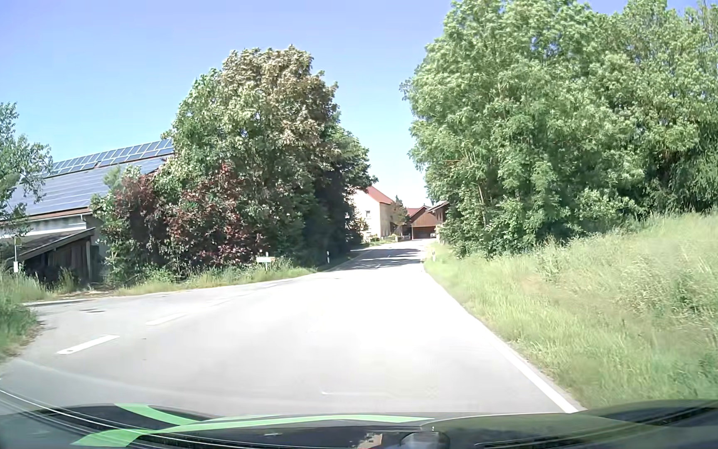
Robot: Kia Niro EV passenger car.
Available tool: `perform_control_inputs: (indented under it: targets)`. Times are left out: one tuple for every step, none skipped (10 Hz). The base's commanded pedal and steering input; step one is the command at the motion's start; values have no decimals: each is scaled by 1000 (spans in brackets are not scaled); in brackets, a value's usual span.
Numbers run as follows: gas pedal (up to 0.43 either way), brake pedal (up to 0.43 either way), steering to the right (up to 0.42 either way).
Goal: Follow the waypoints while adhering to traffic rules and regulations
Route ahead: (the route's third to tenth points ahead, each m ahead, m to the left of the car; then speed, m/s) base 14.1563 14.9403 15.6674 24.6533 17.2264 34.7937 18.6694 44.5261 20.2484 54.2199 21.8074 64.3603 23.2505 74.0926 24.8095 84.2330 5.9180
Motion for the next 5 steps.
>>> perform_control_inputs:
  targets:
    - [0, 0, 4]
    - [0, 0, 4]
    - [0, 0, 4]
    - [0, 43, 4]
    - [0, 79, -2]
